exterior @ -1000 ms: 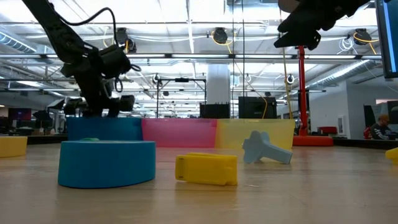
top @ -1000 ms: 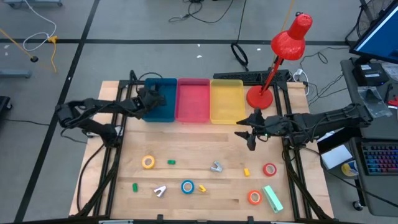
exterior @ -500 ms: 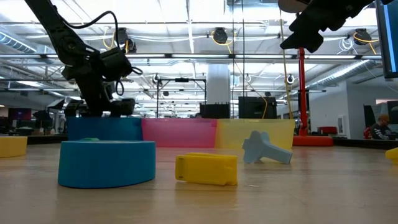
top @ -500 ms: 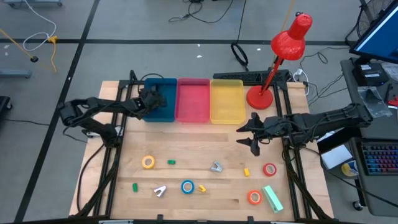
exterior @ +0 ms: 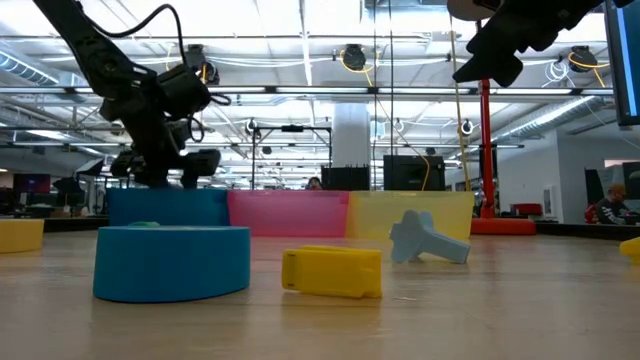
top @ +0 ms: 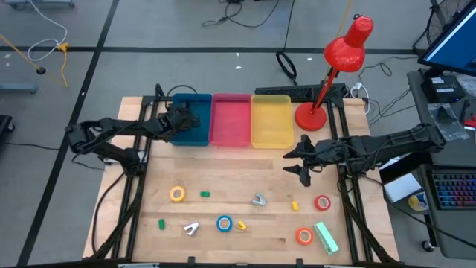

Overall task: Pick and place Stapler, Stapler remover, tape
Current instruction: Put the black stapler into the blue bin, then put the light blue stapler into the blue bin

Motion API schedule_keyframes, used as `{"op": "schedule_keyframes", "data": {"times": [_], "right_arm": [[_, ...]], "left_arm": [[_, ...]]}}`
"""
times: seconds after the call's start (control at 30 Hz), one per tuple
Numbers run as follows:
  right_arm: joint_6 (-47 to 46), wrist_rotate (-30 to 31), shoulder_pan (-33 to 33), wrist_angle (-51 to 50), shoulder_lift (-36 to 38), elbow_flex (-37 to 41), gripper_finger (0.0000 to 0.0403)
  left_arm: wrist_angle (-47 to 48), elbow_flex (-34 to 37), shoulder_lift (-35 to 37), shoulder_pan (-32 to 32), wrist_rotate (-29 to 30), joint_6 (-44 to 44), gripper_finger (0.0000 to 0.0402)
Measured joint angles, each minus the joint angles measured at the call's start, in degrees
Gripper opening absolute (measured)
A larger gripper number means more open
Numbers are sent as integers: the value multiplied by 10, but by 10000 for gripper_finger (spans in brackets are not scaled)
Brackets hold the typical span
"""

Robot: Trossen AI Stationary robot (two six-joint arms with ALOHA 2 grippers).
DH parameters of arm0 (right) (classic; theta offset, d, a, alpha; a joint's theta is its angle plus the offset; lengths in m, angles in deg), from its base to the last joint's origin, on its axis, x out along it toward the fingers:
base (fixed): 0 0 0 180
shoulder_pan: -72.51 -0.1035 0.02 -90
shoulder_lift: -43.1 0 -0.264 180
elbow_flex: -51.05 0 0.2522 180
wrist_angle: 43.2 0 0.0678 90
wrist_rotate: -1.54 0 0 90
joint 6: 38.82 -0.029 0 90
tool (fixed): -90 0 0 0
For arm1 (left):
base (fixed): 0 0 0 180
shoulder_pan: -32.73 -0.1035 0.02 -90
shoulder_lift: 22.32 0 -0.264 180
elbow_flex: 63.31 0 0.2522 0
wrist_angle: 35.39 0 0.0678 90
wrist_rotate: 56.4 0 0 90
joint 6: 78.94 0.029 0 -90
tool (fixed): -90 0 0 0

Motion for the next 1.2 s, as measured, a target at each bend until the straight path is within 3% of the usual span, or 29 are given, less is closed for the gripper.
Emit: {"op": "schedule_keyframes", "data": {"times": [0.37,0.6,0.73,1.0,1.2], "right_arm": [[0,0,0,-55,0,0,224],[-59,-22,0,-118,0,0,220],[-144,-95,0,-193,0,0,214],[-267,-329,-4,-286,0,0,212],[-380,-345,-36,-343,2,0,212]], "left_arm": [[1,0,64,7,-17,74,255],[0,0,121,7,-106,66,262],[0,0,144,11,-158,52,262],[0,0,151,43,-164,50,262],[0,0,151,67,-165,55,262]]}}
